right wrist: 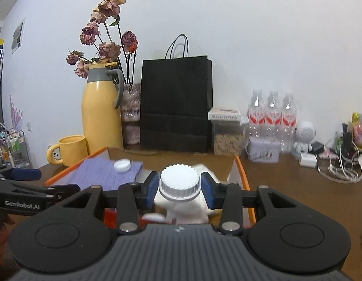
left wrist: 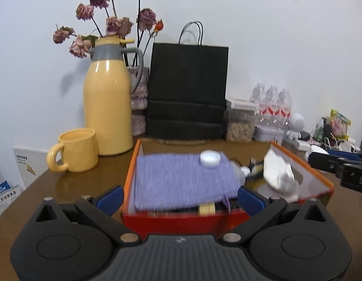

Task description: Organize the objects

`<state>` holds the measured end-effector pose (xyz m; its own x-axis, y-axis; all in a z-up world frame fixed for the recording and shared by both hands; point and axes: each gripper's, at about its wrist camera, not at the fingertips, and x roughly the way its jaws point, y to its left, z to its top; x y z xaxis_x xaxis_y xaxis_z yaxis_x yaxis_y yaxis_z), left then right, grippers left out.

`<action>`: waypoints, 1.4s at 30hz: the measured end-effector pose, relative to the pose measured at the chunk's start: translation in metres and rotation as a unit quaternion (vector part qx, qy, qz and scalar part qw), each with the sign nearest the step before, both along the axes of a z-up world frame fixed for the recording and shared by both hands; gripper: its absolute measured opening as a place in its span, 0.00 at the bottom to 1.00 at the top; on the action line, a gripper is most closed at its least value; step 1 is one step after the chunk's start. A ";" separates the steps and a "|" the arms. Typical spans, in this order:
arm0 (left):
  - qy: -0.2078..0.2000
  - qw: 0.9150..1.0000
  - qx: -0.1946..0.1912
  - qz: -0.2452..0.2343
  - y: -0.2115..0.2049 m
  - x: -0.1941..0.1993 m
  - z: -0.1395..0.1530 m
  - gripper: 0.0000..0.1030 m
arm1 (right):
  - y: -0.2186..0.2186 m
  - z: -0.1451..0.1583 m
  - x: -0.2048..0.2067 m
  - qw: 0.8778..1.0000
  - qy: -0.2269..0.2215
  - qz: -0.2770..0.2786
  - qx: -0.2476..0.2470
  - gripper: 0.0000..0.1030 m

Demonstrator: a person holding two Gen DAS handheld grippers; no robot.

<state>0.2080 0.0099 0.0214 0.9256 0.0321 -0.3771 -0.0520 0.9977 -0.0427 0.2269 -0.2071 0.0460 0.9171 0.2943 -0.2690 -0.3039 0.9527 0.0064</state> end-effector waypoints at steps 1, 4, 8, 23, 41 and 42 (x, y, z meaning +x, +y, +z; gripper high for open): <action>-0.004 1.000 0.001 0.002 0.000 0.003 0.004 1.00 | 0.002 0.003 0.005 1.000 -0.002 0.000 -0.002 0.39; -0.012 1.000 0.008 0.008 0.001 0.012 0.013 1.00 | 0.011 0.010 0.022 1.000 0.000 0.001 -0.007 0.39; -0.015 1.000 0.018 0.019 0.001 0.026 0.020 1.00 | 0.021 0.013 0.049 1.000 0.011 -0.002 -0.013 0.39; 0.010 0.999 0.013 0.035 0.008 0.067 0.018 1.00 | 0.038 -0.001 0.103 0.998 0.063 -0.015 -0.018 0.39; 0.014 0.998 0.009 0.055 0.018 0.059 0.022 1.00 | 0.025 0.001 0.090 0.997 0.071 -0.029 -0.010 1.00; 0.016 0.998 0.009 0.053 0.018 0.057 0.022 1.00 | 0.024 0.002 0.088 0.997 0.073 -0.029 -0.010 1.00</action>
